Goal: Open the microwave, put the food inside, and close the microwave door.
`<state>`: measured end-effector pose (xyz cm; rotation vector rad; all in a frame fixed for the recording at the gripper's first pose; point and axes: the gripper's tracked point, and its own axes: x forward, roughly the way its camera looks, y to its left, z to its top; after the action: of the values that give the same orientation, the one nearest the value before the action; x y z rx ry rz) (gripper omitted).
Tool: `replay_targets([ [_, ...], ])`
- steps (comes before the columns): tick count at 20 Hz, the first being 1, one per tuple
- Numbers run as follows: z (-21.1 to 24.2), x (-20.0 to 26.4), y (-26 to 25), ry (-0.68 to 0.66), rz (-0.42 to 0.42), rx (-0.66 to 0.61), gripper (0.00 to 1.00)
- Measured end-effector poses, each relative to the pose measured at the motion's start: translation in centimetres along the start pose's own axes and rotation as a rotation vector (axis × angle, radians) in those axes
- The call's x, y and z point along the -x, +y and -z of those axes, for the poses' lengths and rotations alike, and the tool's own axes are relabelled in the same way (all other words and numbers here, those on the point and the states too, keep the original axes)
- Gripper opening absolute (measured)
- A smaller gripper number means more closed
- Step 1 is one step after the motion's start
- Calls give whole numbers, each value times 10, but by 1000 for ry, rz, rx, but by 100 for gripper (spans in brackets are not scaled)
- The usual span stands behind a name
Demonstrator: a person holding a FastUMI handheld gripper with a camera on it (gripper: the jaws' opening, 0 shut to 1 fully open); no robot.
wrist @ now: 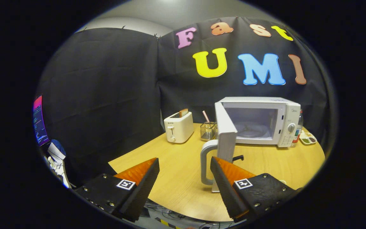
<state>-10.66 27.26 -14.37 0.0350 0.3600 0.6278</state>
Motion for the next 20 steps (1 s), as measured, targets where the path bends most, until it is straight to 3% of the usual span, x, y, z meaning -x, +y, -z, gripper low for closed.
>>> replay_targets([
  [4, -6, 20, -49, -41, 103, 38, 98],
  [8, 12, 32, -102, -8, 214, -4, 98],
  [20, 119, 34, -202, 242, 468, -96, 98],
])
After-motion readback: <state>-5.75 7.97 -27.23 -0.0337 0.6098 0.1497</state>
